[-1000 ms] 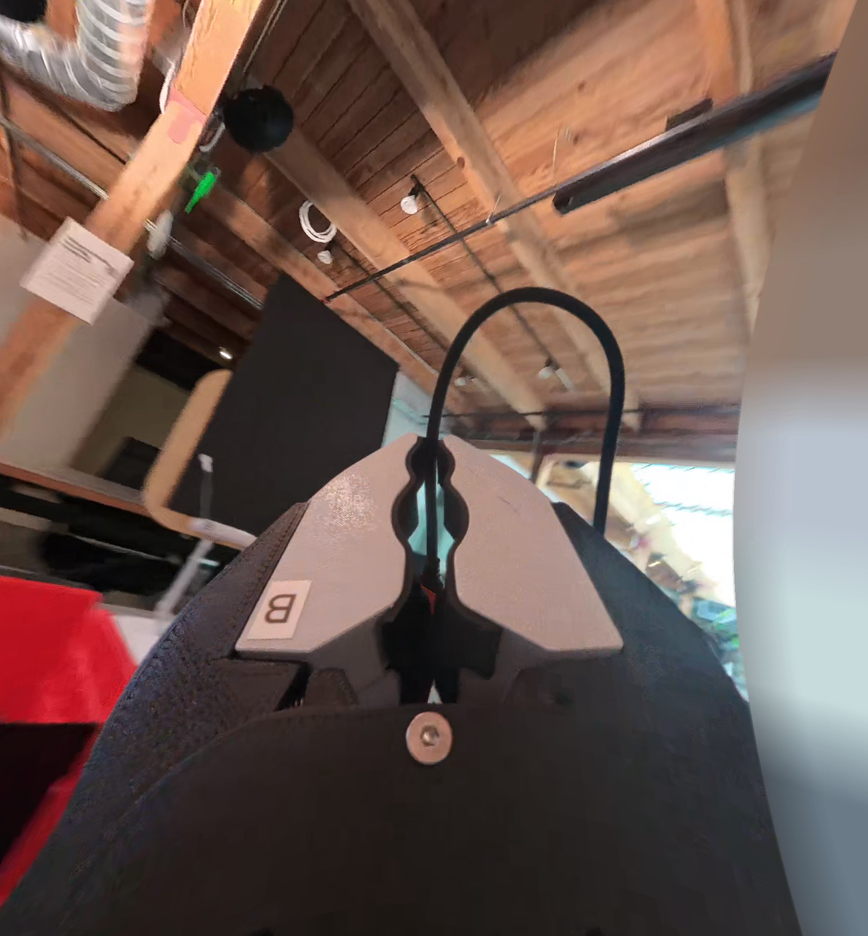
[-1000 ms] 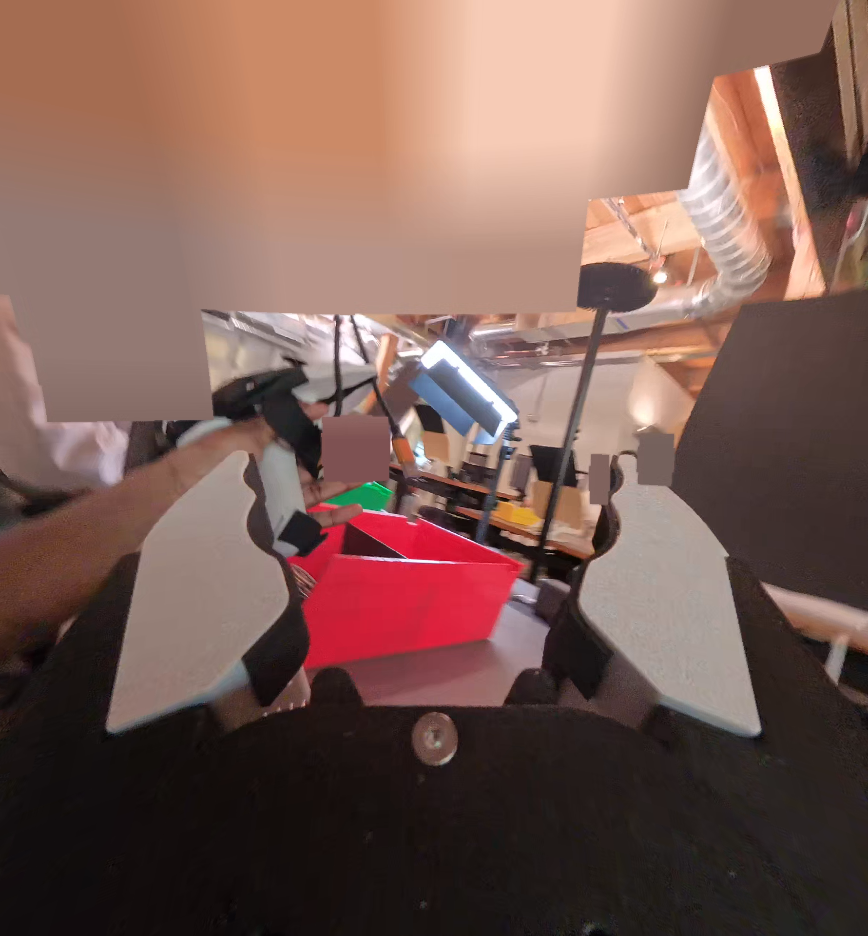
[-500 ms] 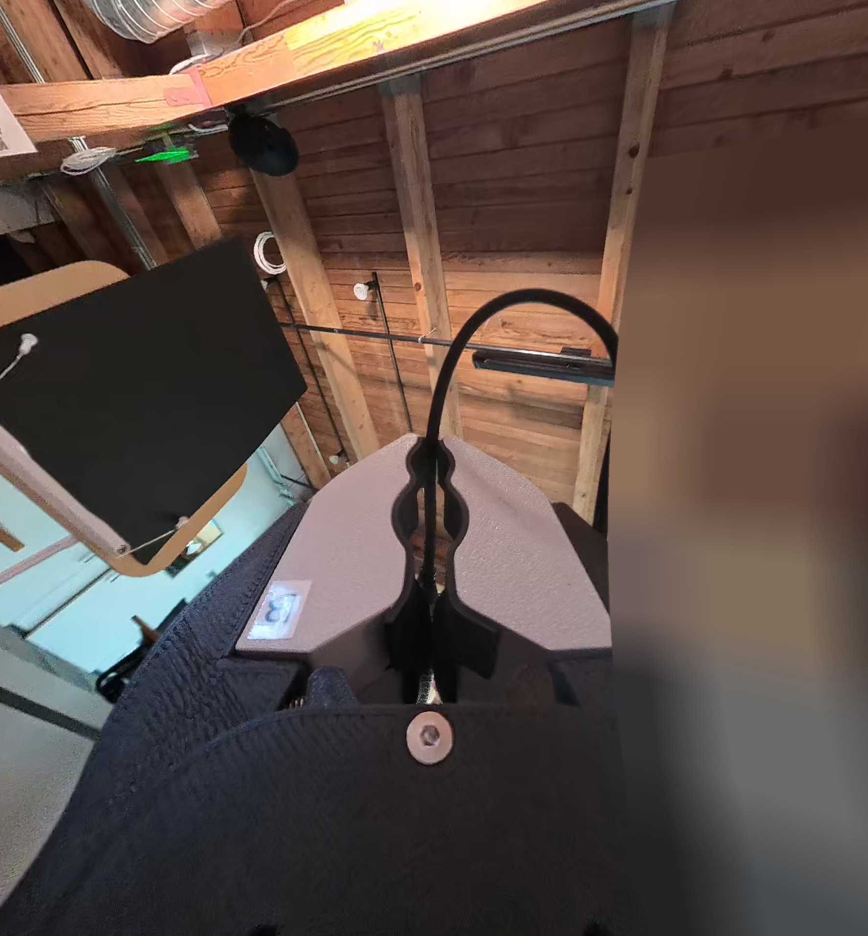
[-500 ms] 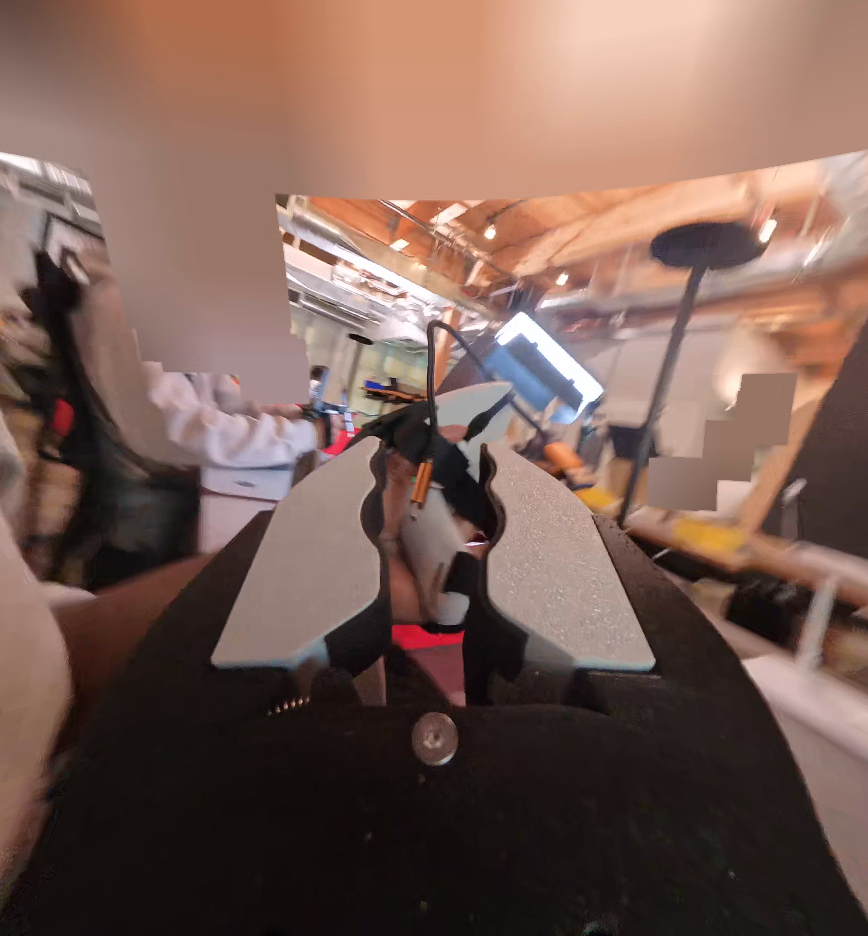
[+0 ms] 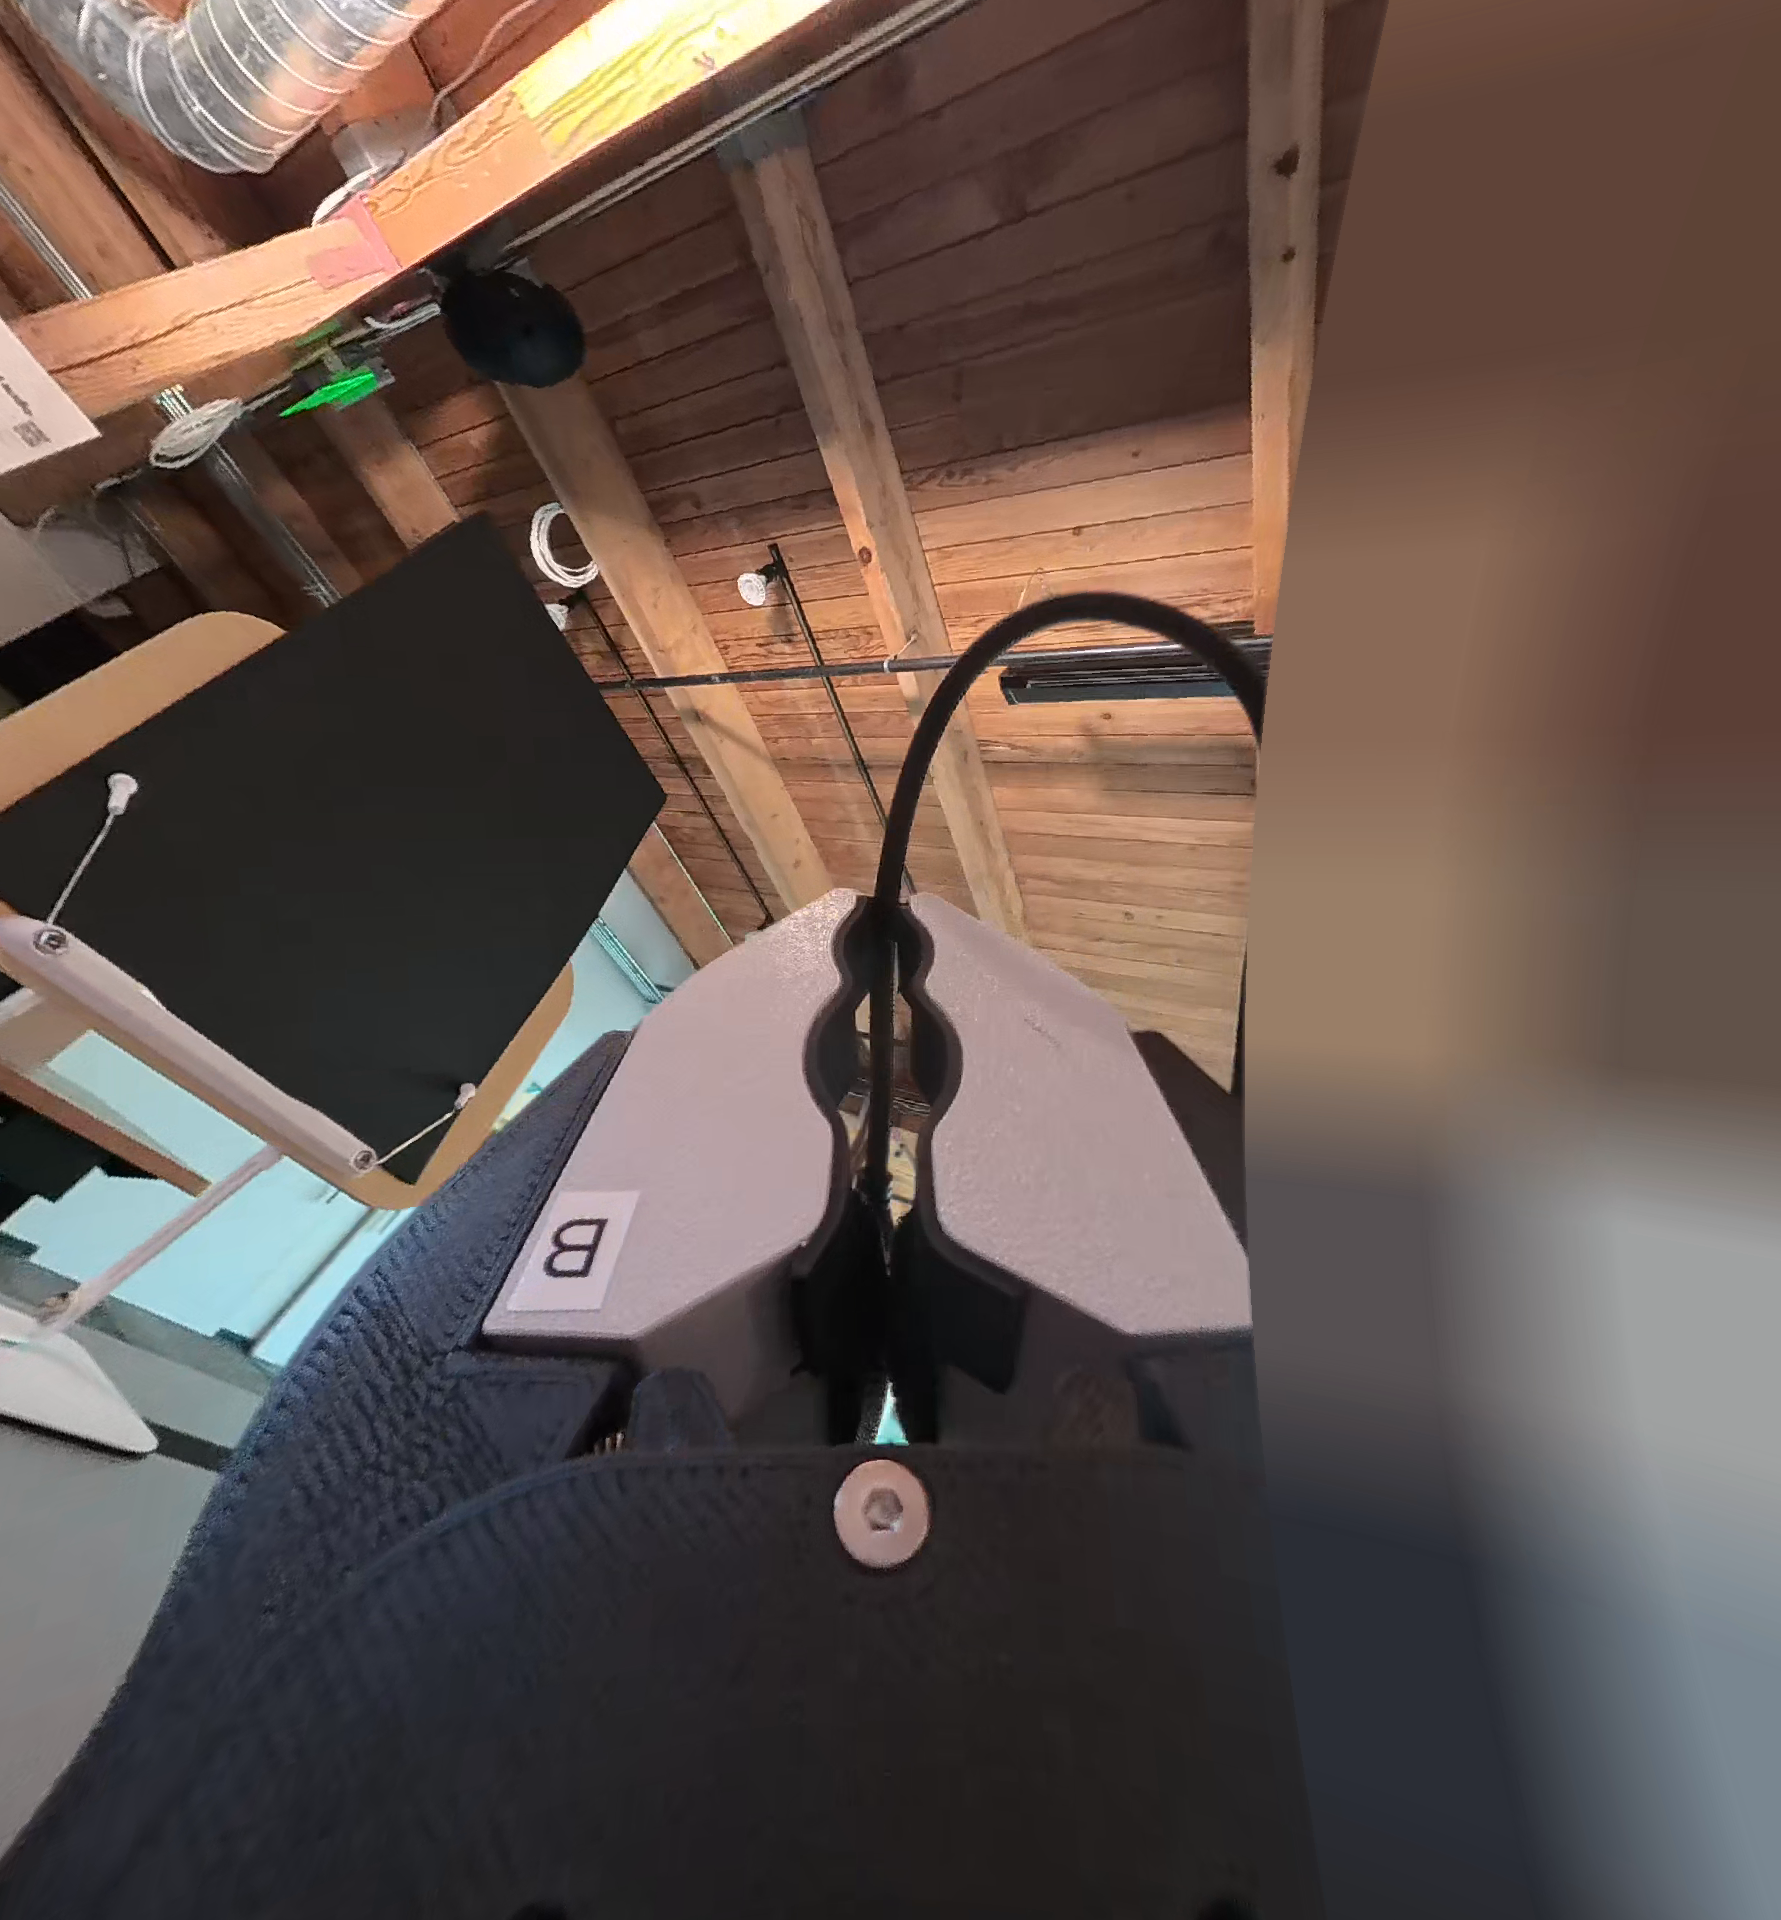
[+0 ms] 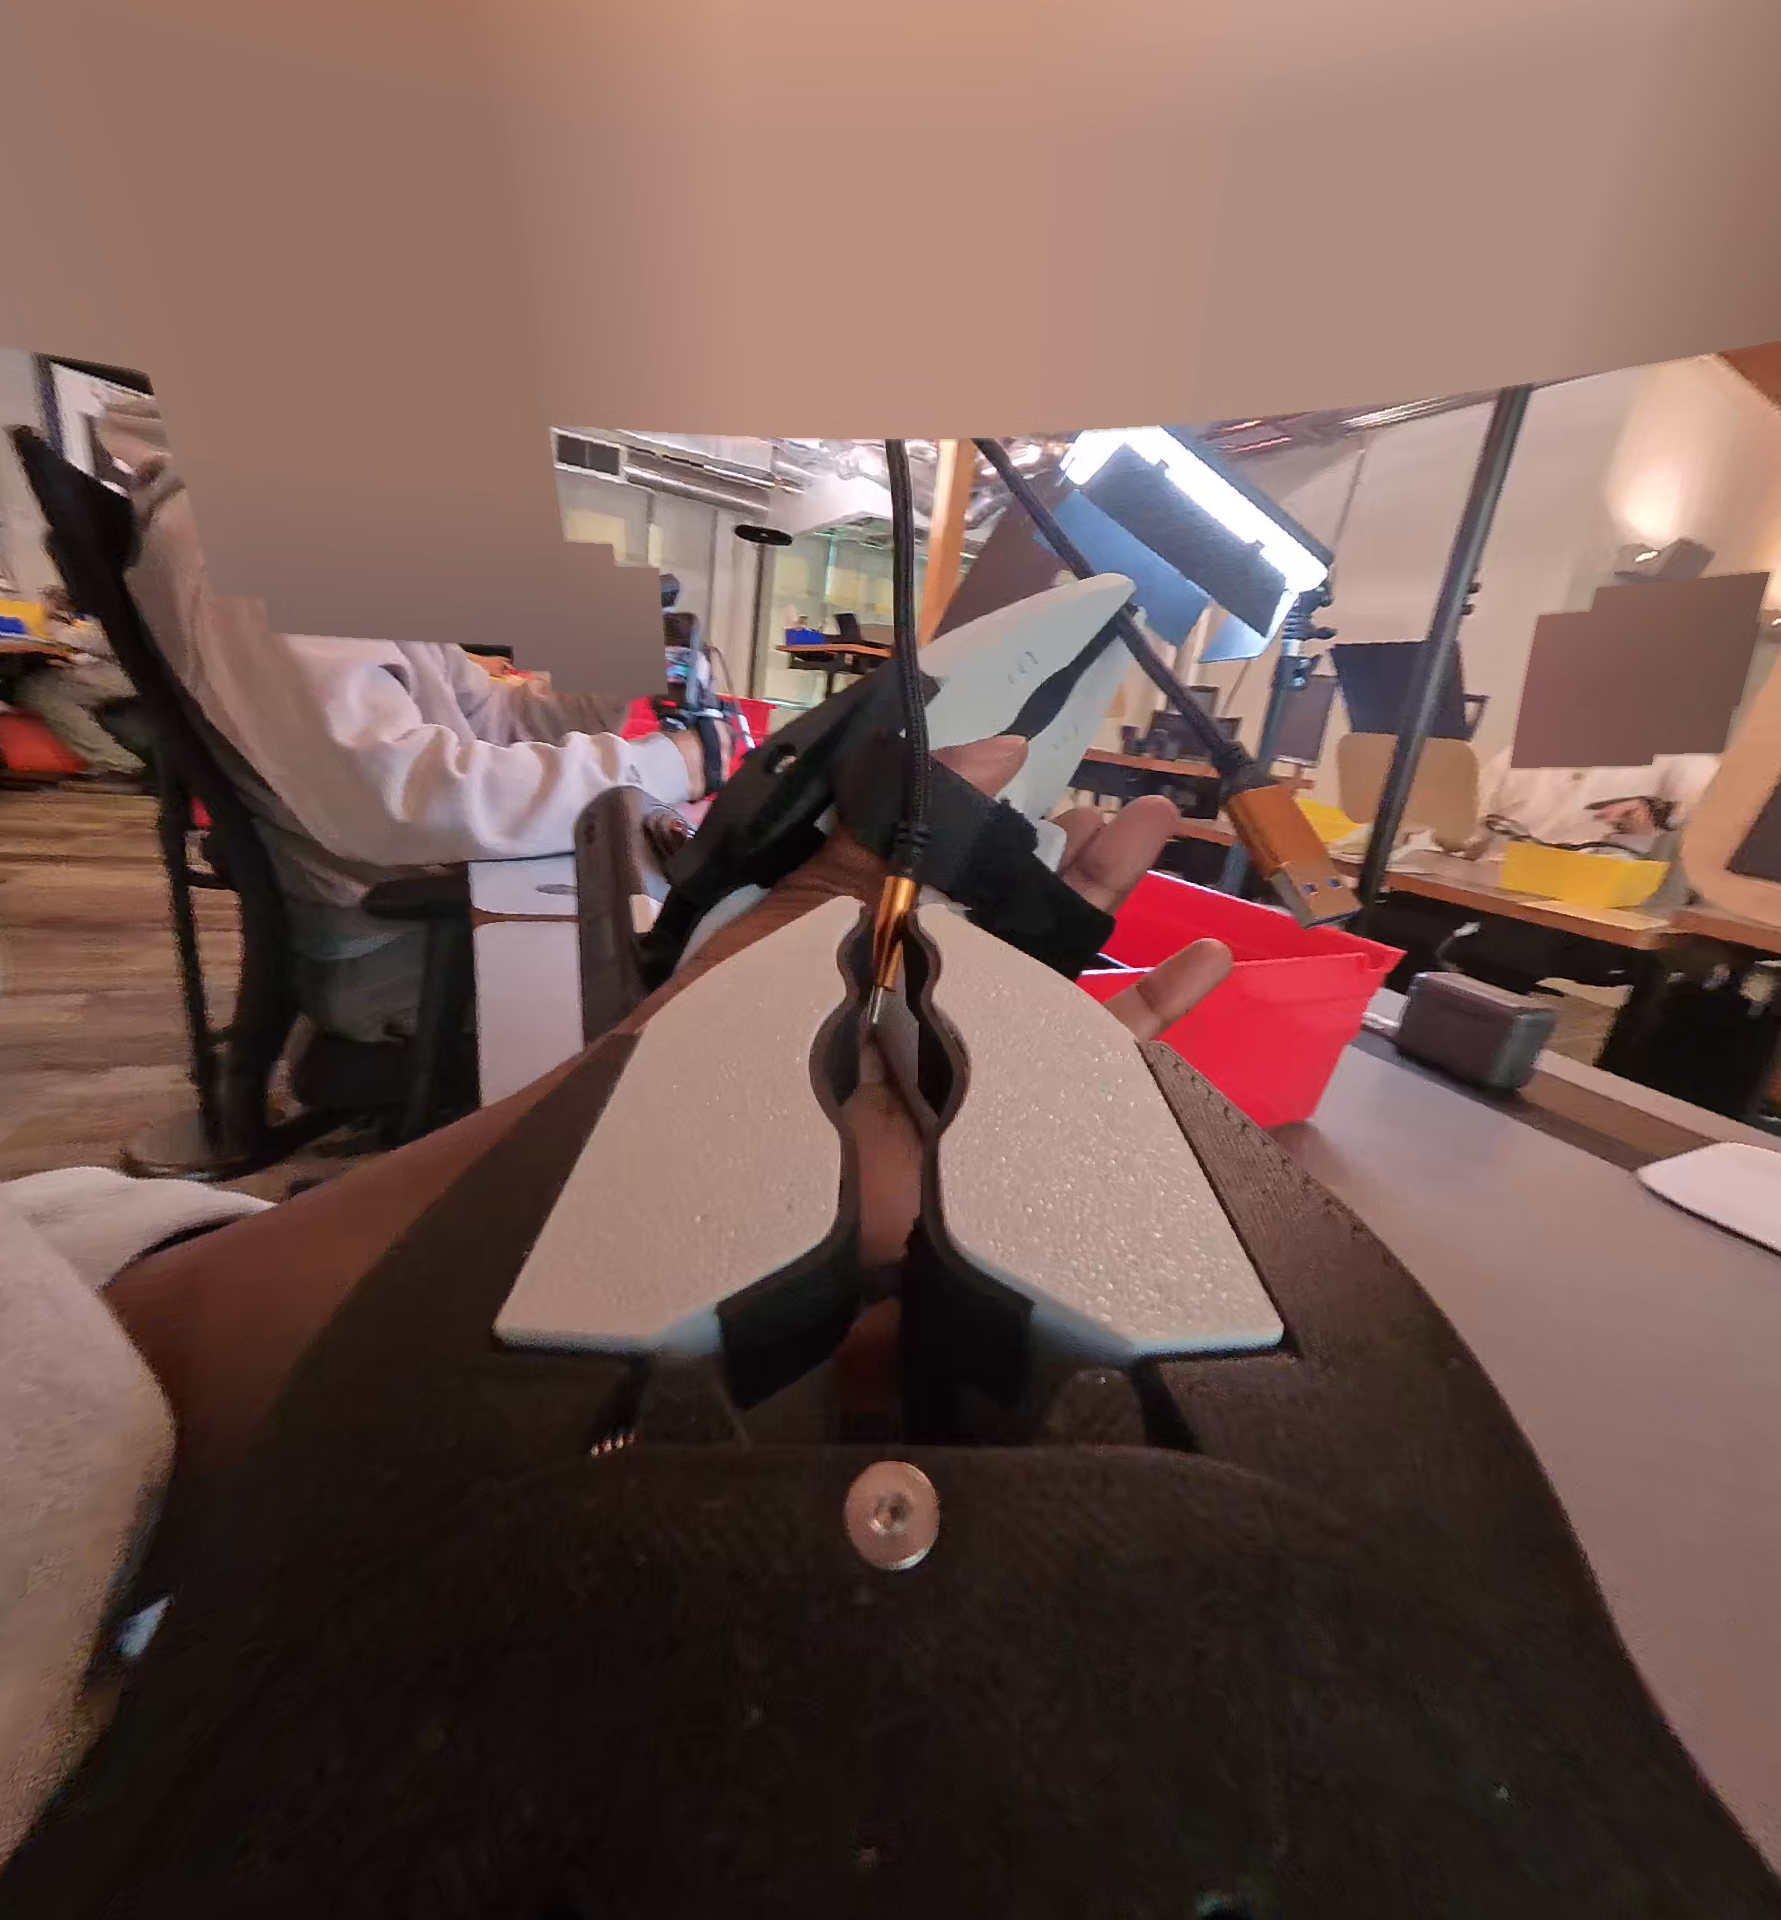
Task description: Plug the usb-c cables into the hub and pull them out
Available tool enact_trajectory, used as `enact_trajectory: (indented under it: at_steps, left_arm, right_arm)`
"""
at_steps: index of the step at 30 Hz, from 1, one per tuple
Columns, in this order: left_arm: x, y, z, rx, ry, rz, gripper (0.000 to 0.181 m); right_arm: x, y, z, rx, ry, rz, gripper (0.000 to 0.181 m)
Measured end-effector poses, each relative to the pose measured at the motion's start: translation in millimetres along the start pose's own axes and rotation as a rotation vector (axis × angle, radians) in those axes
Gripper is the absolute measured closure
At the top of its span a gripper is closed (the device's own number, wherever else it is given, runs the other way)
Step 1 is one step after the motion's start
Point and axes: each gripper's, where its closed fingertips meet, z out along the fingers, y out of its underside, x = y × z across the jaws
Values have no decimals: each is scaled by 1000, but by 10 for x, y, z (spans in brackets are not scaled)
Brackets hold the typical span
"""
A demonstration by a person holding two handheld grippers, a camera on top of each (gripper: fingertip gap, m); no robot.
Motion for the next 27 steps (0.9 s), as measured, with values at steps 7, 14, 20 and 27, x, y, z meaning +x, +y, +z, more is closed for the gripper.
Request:
enact_trajectory:
  at_steps: [7, 14, 20, 27]
  left_arm:
    - [-5, -34, -5, -3, -2, 52, 179]
    - [-4, -111, -2, 0, 1, 115, 179]
    - [-156, -417, -46, 47, -37, 189, 179]
    - [-133, -404, -42, 41, -28, 204, 179]
  right_arm:
    - [-29, 15, 7, -1, -50, 84, 157]
    - [-26, -22, -44, 26, -58, 66, 177]
    - [249, -190, -193, 132, -23, 196, 170]
    - [339, -435, -289, 273, -40, 288, 131]
